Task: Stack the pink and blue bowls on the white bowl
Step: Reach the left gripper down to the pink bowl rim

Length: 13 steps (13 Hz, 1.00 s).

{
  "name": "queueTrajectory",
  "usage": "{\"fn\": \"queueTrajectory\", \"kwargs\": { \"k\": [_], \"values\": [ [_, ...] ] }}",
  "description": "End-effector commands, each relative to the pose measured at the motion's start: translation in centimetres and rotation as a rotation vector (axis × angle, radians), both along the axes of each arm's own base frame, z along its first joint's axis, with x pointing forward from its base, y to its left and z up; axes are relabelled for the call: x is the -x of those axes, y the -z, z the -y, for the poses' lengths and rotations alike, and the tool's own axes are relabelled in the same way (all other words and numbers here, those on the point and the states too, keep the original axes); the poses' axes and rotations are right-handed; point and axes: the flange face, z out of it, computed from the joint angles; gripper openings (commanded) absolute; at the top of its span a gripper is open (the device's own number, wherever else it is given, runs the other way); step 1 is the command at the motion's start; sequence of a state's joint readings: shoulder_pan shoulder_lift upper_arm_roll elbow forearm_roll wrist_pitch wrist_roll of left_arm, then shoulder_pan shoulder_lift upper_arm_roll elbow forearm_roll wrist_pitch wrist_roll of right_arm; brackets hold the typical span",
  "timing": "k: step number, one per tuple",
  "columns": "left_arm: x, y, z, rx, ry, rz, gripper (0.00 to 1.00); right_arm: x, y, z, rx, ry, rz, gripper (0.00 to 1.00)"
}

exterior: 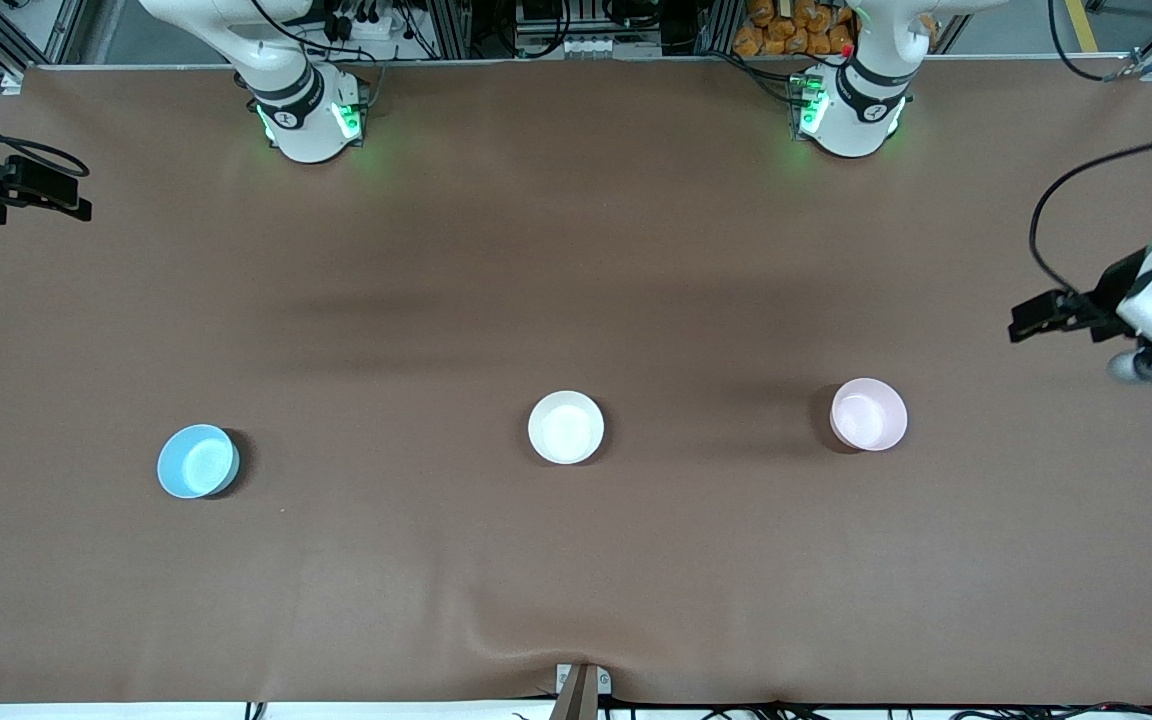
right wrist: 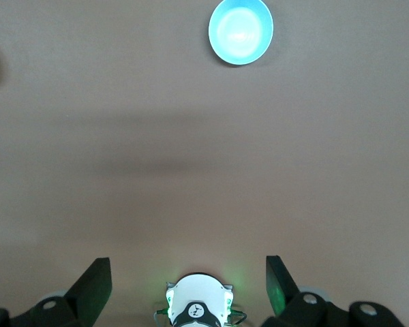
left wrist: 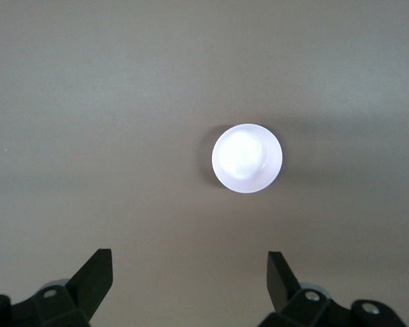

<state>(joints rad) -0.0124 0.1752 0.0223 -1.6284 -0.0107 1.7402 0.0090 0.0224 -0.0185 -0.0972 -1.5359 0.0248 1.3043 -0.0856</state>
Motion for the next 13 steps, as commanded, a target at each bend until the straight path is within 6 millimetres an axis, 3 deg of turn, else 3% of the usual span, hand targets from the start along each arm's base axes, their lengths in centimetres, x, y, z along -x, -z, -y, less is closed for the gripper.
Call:
{"fn": "queueTrajectory", "kwargs": {
  "k": [1, 2, 7, 10, 13],
  "values": [
    [-1.5, 5.0, -1.1, -0.023, 0.003, -0.008, 1.0, -0.3, 0.1, -0.3, -0.008, 0.007, -0.011, 1.0],
    [-1.5, 6.4, -1.9, -0.025, -0.008, -0.005, 1.0, -0.3, 0.2, -0.6, -0.008, 0.0, -0.012, 1.0],
    [-0.2, 15.5, -1.4, -0.03, 0.007, 0.055, 1.0, -1.1, 1.5, -0.8, -0.007, -0.004, -0.037, 1.0],
    [-0.4, 20.3, -1.4, -0.038, 0.013, 0.027, 1.0, -1.8, 2.8, -1.5, -0.006, -0.016, -0.057, 1.0],
    [-0.6, 23.4, -0.4, -0.035, 0.031, 0.012, 0.98, -2.9, 4.5, -2.4, -0.003, -0.032, -0.075, 1.0]
  ]
}}
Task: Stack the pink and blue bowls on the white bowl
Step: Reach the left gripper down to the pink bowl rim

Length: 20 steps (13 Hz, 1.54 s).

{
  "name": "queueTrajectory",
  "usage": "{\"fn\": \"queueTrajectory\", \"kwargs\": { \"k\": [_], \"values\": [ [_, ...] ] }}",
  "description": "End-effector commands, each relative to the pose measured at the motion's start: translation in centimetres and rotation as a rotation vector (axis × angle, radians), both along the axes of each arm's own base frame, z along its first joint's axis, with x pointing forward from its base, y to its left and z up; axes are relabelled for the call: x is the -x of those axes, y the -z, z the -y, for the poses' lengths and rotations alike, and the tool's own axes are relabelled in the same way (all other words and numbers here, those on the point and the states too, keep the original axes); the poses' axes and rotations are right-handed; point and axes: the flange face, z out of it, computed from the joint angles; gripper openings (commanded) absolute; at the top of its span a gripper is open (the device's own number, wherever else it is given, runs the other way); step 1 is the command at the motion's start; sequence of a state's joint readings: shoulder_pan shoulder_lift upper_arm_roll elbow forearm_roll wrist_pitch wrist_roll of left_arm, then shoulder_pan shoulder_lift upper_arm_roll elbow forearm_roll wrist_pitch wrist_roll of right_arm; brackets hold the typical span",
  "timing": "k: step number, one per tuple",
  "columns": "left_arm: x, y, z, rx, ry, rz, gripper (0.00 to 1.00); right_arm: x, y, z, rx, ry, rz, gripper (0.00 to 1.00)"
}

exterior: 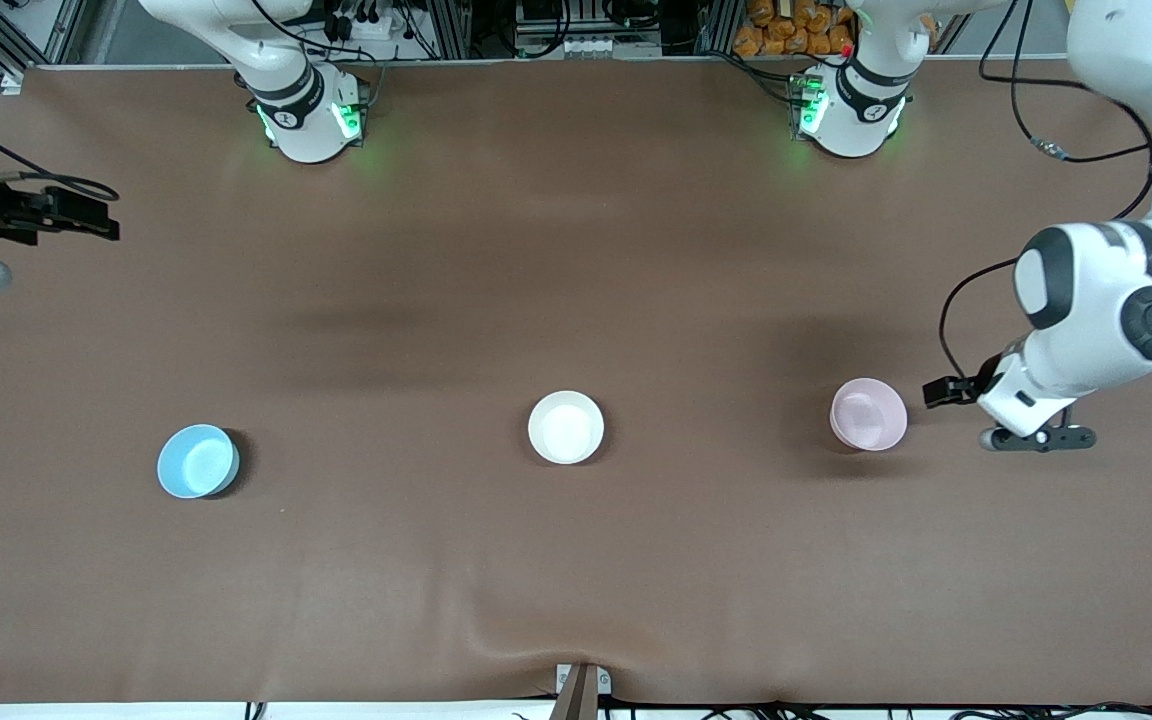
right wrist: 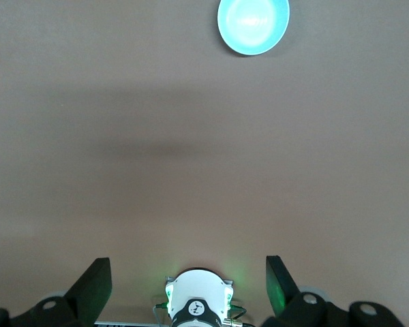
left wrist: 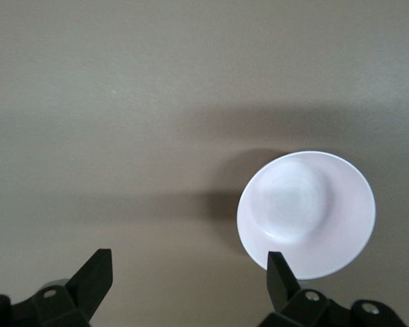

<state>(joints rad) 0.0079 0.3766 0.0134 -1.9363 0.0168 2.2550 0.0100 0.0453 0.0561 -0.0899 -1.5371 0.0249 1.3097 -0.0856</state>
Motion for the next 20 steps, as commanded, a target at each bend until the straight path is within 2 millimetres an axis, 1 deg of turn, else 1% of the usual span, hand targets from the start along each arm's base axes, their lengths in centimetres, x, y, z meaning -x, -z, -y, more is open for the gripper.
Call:
{"fn": "queueTrajectory", "kwargs": {
  "k": [1, 2, 3, 4, 5, 7, 9, 10, 11, 13, 14, 15, 16, 17, 20],
  "values": [
    [-0.2, 1.9, 1.0, -0.008, 0.035, -0.001, 0.93, -1.0, 1.2, -0.9, -0.005, -0.003, -0.014, 1.0],
    [-0.4, 2.3, 1.1, -0.007, 0.037, 0.013, 0.9, -1.1, 1.3, -0.8, -0.005, -0.002, -0.017, 1.0],
    [-0.5, 3.3, 1.1, -0.007, 0.037, 0.016, 0.89, -1.1, 1.5, -0.8, -0.005, -0.002, -0.02, 1.0],
    [-0.6, 4.0, 1.3, -0.006, 0.043, 0.019, 0.86, -1.1, 1.5, -0.8, -0.005, -0.003, -0.022, 1.0],
    [-0.7, 4.7, 2.0, -0.002, 0.054, 0.024, 0.81, -1.1, 1.9, -0.8, -0.004, -0.003, -0.028, 1.0],
    [-0.8, 5.4, 2.8, 0.002, 0.064, 0.032, 0.74, -1.2, 1.9, -0.8, -0.003, -0.003, -0.02, 1.0],
    [-1.0, 6.4, 2.7, 0.002, 0.066, 0.044, 0.68, -1.3, 2.1, -0.7, -0.003, -0.001, -0.019, 1.0],
    [-1.0, 6.5, 2.7, 0.003, 0.064, 0.045, 0.63, -1.2, 2.1, -0.6, -0.004, 0.0, -0.019, 1.0],
    [-1.0, 6.6, 2.8, 0.003, 0.064, 0.044, 0.55, -1.2, 2.1, -0.5, -0.004, 0.0, -0.018, 1.0],
    [-0.9, 6.8, 2.9, 0.008, 0.054, 0.041, 0.5, -1.4, 1.9, -0.4, 0.013, -0.005, 0.007, 1.0],
    [-0.9, 6.8, 3.5, 0.011, 0.057, 0.041, 0.5, -1.4, 1.9, -0.3, 0.028, -0.006, 0.02, 1.0],
    [-0.9, 6.8, 3.9, 0.013, 0.061, 0.041, 0.45, -1.3, 2.1, -0.3, 0.03, -0.006, 0.025, 1.0],
    [-0.9, 6.7, 3.9, 0.013, 0.061, 0.043, 0.41, -1.1, 2.1, -0.3, 0.03, -0.004, 0.032, 1.0],
    [-0.9, 6.8, 3.8, 0.013, 0.059, 0.041, 0.34, -1.0, 2.3, 0.0, 0.029, 0.001, 0.038, 1.0],
    [-0.9, 6.8, 3.8, 0.014, 0.059, 0.041, 0.24, -0.6, 2.3, 0.3, 0.028, 0.006, 0.07, 1.0]
  ]
}}
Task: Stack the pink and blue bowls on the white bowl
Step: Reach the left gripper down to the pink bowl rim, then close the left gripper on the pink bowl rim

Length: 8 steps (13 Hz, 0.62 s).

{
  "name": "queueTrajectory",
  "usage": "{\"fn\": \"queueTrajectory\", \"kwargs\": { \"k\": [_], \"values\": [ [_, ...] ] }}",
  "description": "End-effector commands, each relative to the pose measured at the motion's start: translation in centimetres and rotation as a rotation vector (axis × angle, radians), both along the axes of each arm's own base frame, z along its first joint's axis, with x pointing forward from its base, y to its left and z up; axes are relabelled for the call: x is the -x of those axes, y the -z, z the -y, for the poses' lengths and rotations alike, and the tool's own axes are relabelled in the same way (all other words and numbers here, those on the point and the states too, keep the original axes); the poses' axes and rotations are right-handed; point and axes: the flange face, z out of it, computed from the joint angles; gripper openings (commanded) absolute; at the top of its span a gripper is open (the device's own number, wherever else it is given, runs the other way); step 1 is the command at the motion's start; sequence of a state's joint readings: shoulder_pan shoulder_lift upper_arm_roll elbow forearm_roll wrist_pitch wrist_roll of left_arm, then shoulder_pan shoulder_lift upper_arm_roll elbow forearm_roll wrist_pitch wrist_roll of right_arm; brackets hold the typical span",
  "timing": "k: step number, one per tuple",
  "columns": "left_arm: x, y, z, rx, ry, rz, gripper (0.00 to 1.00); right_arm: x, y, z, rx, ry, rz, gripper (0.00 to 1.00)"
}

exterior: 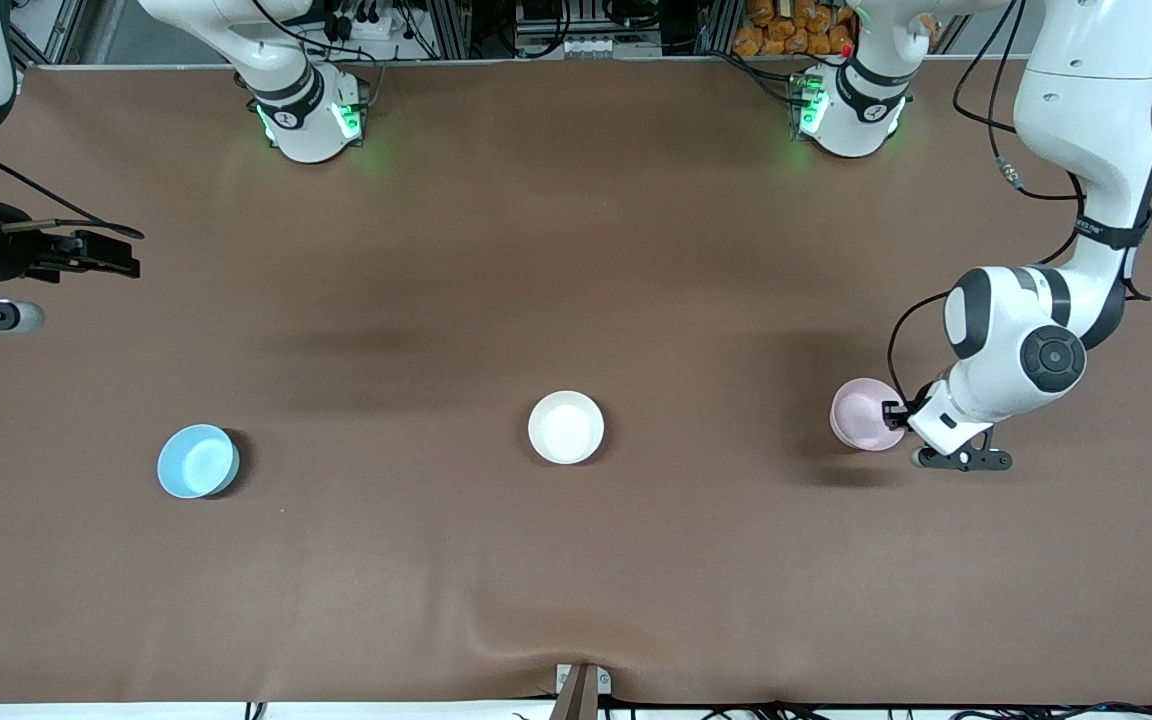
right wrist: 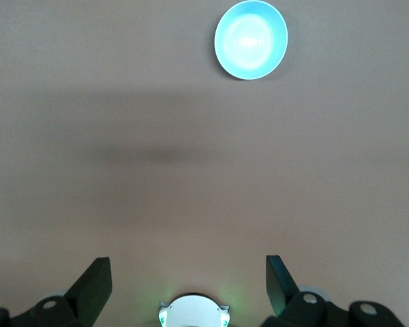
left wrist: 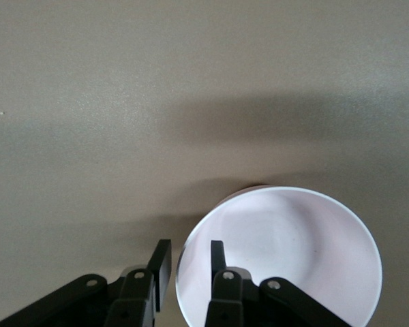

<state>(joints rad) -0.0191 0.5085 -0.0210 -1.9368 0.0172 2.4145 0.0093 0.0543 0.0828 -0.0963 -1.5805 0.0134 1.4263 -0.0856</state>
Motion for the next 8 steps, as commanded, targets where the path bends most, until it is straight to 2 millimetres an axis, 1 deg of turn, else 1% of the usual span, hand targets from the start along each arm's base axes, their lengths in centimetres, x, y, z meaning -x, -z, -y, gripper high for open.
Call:
{"fn": "queueTrajectory", "kwargs": {
  "k": [1, 2, 3, 4, 6, 7, 8],
  "values": [
    [-0.2, 0.0, 0.0, -0.003, -0.002, 0.014, 0.14, 1.2, -0.5, 0.4, 0.01, 0.01, 0.031, 1.0],
    [-0.3, -0.1, -0.1, -0.002, -0.003, 0.016, 0.0, 1.3, -0.4, 0.7, 0.01, 0.017, 0.035, 1.0],
    [-0.3, -0.4, 0.0, 0.0, -0.003, 0.019, 0.0, 1.7, -0.3, 1.3, 0.009, 0.026, 0.047, 1.0],
    [-0.5, -0.7, 0.7, 0.008, 0.005, 0.024, 0.0, 2.1, 0.0, 1.9, 0.005, 0.036, 0.064, 1.0],
    [-0.7, -1.6, 3.4, 0.046, -0.029, 0.033, 0.0, 2.8, 0.2, 2.3, -0.001, 0.038, 0.089, 1.0],
    [-1.1, -2.5, 5.7, 0.063, -0.038, 0.047, 0.0, 2.8, 0.2, 2.3, -0.001, 0.038, 0.091, 1.0],
    [-1.4, -3.2, 7.4, 0.072, -0.051, 0.048, 0.0, 2.9, 0.1, 2.4, -0.001, 0.038, 0.094, 1.0]
  ]
}}
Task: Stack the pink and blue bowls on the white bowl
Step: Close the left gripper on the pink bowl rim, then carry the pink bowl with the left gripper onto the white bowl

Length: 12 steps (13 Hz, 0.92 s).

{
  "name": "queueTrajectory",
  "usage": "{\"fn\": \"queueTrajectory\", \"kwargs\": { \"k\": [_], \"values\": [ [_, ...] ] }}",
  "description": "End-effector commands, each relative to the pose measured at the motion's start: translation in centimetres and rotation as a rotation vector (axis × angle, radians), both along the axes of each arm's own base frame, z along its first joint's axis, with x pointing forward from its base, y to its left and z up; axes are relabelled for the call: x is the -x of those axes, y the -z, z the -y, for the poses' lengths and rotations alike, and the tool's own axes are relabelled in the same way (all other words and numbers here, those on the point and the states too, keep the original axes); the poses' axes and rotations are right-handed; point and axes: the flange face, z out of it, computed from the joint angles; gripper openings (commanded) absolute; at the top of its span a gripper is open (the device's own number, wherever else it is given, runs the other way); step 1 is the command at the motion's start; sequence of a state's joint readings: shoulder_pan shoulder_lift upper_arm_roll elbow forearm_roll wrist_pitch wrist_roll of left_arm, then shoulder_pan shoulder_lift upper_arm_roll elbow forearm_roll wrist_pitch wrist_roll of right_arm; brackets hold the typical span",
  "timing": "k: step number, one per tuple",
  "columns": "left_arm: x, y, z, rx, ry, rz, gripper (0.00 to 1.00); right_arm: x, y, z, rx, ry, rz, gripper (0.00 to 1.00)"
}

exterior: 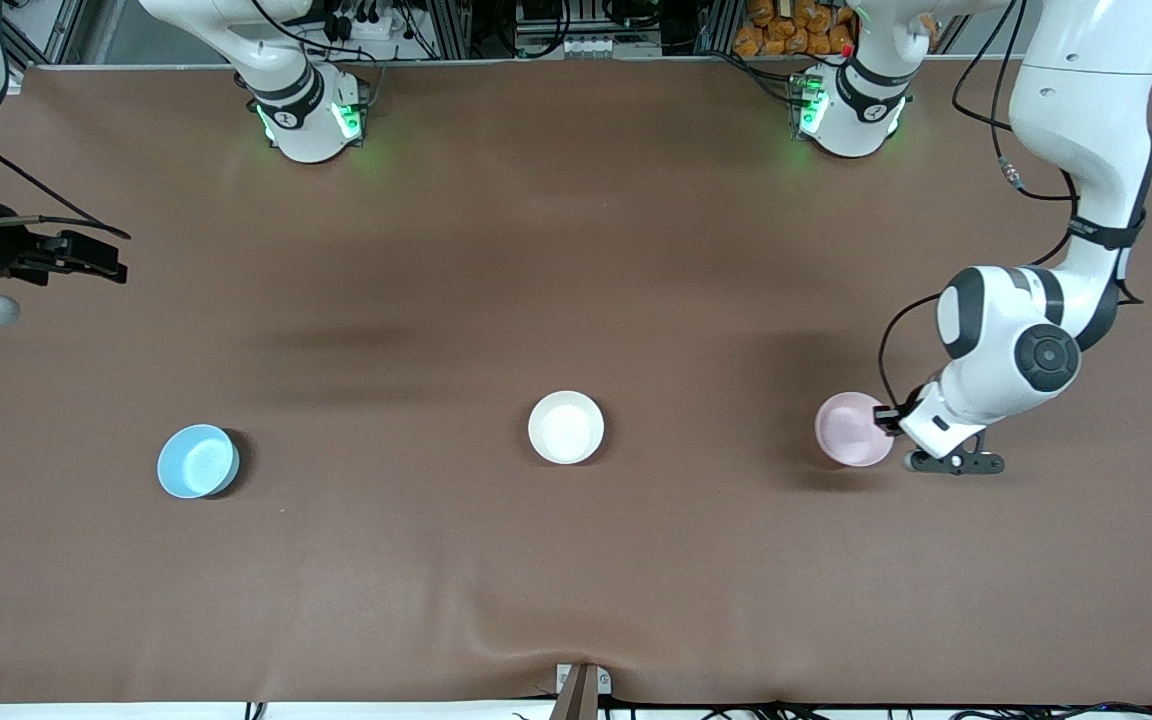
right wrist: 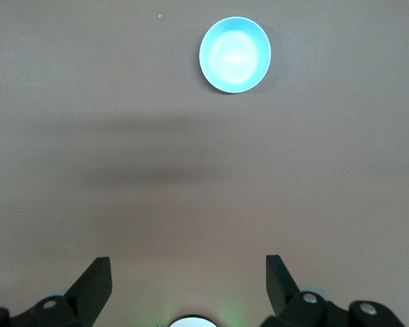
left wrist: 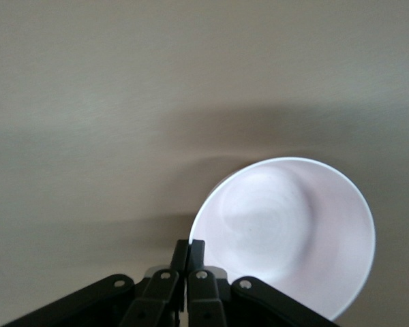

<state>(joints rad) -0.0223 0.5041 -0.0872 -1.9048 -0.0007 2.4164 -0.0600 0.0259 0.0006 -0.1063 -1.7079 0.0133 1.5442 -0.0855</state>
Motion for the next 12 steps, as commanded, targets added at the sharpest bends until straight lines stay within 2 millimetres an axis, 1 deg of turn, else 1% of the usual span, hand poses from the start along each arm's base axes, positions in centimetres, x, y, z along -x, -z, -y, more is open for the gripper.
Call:
{"fn": "queueTrajectory", "kwargs": {
  "k": [1, 2, 3, 5, 7, 8, 9, 10, 11, 12],
  "values": [
    [-0.9, -2.7, 4.9, 0.033, -0.036, 0.008, 0.0, 1.2, -0.4, 0.2, 0.003, 0.0, 0.026, 1.0],
    [-1.2, -4.0, 7.1, 0.039, -0.059, -0.004, 0.0, 1.2, -0.4, 0.4, 0.003, 0.002, 0.029, 1.0],
    [-1.5, -5.6, 9.9, 0.048, -0.098, -0.008, 0.0, 1.1, -0.3, 0.5, 0.003, 0.005, 0.029, 1.0],
    [-1.4, -8.0, 15.8, 0.071, -0.161, -0.008, 0.0, 1.2, 0.1, 0.8, 0.003, 0.008, 0.04, 1.0],
    [-0.9, -8.0, 21.2, 0.112, -0.206, -0.021, 0.0, 1.4, 0.8, 1.3, 0.002, 0.002, 0.06, 1.0],
    [0.0, -8.2, 23.9, 0.117, -0.191, -0.022, 0.0, 1.3, 1.1, 1.7, -0.001, -0.017, 0.065, 1.0],
    [0.4, -8.4, 25.2, 0.12, -0.191, -0.02, 0.0, 1.3, 1.1, 1.8, -0.001, -0.023, 0.067, 1.0],
    [0.1, -8.7, 25.7, 0.13, -0.192, -0.014, 0.0, 1.3, 1.0, 1.7, -0.001, -0.025, 0.069, 1.0],
    [0.2, -8.3, 26.9, 0.141, -0.183, -0.02, 0.0, 1.3, 1.0, 1.7, -0.001, -0.025, 0.069, 1.0],
    [0.6, -7.8, 29.2, 0.175, -0.184, -0.042, 0.0, 1.3, 1.0, 1.8, -0.001, -0.023, 0.069, 1.0]
  ]
}}
